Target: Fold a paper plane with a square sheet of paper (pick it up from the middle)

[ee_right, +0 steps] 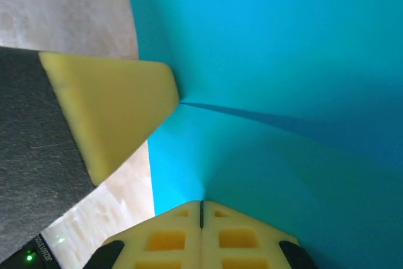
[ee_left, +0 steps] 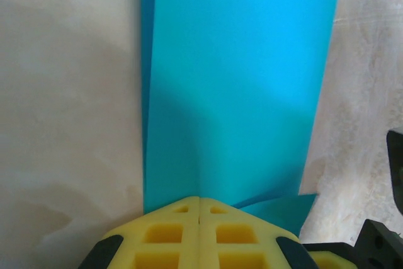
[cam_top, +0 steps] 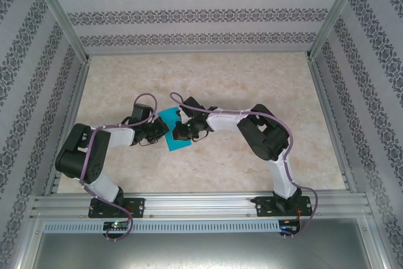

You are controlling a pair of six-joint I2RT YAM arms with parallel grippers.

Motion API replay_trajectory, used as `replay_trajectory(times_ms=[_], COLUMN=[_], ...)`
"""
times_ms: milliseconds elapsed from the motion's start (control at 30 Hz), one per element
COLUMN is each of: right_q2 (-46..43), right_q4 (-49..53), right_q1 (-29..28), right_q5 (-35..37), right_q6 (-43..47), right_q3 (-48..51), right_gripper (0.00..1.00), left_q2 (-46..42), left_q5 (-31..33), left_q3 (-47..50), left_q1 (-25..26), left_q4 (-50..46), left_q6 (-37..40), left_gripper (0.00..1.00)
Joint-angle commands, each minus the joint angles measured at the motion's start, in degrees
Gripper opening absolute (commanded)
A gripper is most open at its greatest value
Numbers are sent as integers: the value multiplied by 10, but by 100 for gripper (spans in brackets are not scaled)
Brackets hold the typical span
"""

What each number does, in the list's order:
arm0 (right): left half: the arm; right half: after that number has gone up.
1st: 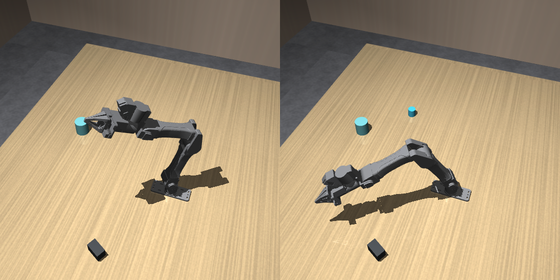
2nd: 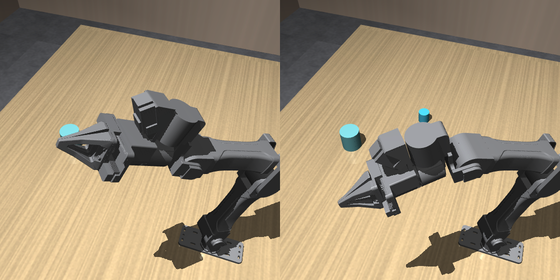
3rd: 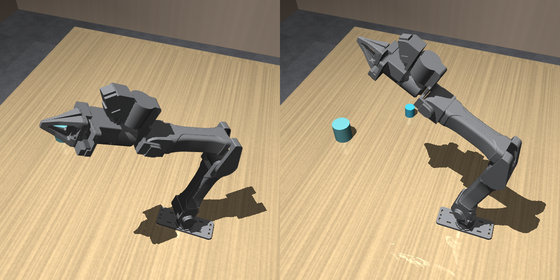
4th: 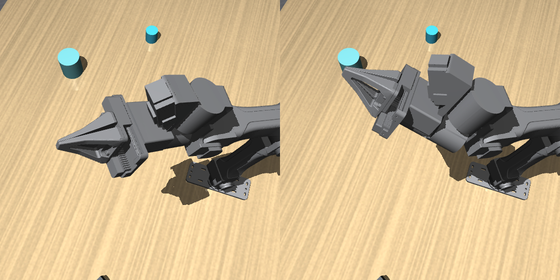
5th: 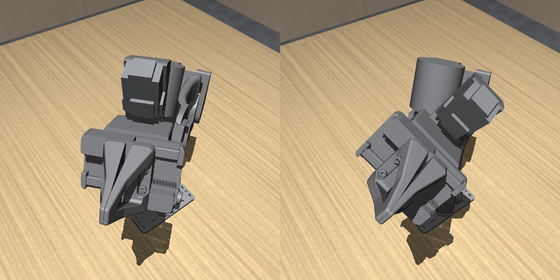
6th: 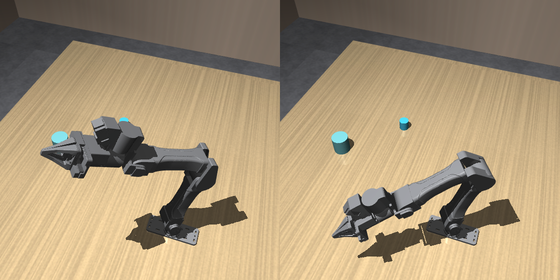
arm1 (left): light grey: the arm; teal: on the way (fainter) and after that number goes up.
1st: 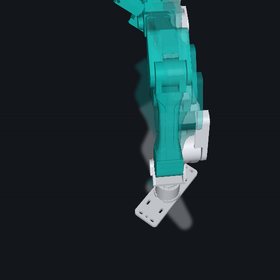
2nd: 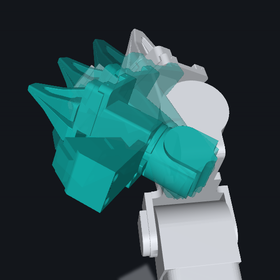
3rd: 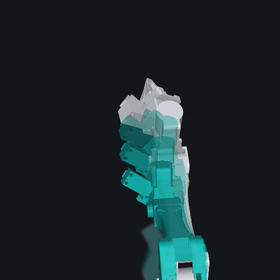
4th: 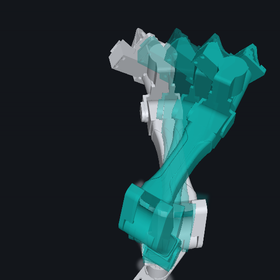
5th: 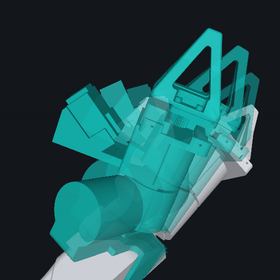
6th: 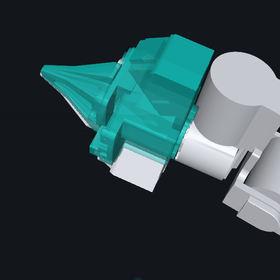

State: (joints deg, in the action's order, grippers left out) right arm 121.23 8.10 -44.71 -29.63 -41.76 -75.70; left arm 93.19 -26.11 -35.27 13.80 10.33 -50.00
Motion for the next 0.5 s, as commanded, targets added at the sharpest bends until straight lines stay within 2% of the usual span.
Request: replay_trajectory(times_ms=[0, 233, 467], right_q2=[13, -39, -53], right_q4=[14, -52, -59], right_q1=[9, 15, 19], right_q5=[22, -15, -19], right_q6=[-10, -44, -50], right_q3=[41, 128, 142], right_gripper=[0, 0, 0], left_q2=[25, 37, 54], left_q5=[22, 17, 1], left_q3=[6, 7, 3], left_q1=[-6, -7, -6], left_q4=[-51, -41, -32], left_q6=[15, 17, 19], left_gripper=[0, 0, 0])
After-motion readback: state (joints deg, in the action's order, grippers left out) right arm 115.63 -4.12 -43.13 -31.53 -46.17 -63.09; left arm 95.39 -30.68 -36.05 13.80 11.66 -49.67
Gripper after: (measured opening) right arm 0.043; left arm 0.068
